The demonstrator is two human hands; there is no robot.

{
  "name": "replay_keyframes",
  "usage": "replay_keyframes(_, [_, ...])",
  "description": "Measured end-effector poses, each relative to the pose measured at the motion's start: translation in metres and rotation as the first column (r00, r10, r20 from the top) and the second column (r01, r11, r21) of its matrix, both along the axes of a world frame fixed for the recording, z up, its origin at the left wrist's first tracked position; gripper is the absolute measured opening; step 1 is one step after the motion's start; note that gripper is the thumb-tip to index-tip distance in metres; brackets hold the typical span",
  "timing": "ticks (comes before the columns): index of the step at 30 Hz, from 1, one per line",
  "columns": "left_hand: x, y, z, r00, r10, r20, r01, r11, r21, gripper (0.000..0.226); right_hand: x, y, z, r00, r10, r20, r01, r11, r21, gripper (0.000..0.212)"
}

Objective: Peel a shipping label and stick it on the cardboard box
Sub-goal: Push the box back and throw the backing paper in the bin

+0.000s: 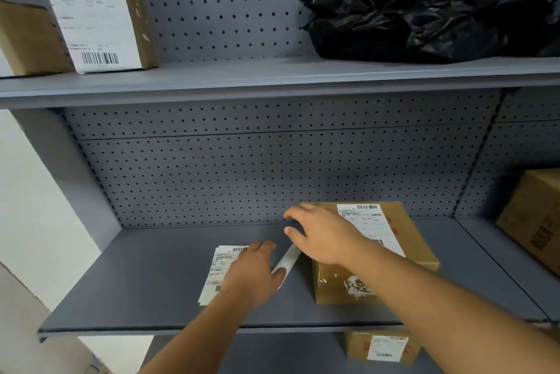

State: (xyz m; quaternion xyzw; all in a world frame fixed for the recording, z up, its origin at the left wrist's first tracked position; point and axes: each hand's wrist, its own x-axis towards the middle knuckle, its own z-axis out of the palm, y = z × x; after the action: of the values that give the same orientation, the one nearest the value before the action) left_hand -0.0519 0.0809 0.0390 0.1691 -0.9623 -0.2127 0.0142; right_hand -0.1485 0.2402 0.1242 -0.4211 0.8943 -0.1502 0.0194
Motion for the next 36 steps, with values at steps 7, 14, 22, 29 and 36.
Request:
replay_keyframes(7, [-0.019, 0.014, -0.022, 0.998, -0.057, 0.009, 0.057, 0.998, -0.003, 0.050, -0.006, -0.021, -0.005, 1.000, 0.012, 0.007, -0.012, 1.000, 0.028, 0.043])
replay_keyframes(14, [-0.024, 0.009, -0.032, 0.999, -0.029, 0.020, 0.030, 0.999, -0.012, 0.042, -0.011, -0.024, -0.005, 1.000, 0.018, 0.011, -0.018, 1.000, 0.007, 0.041])
replay_keyframes(22, [-0.010, -0.009, -0.020, 0.993, 0.086, -0.079, -0.075, 0.989, 0.128, 0.039, -0.015, -0.022, -0.003, 1.000, 0.022, 0.006, -0.022, 1.000, -0.010, 0.039])
replay_keyframes(29, [0.009, -0.028, -0.008, 0.978, 0.158, -0.139, -0.141, 0.982, 0.125, 0.043, -0.014, -0.026, -0.005, 0.999, 0.031, -0.008, -0.031, 1.000, 0.003, 0.038])
replay_keyframes(36, [0.030, -0.037, 0.007, 0.955, 0.172, -0.243, -0.156, 0.984, 0.086, 0.040, 0.001, -0.039, -0.007, 0.997, 0.079, -0.006, -0.079, 0.997, 0.003, 0.037])
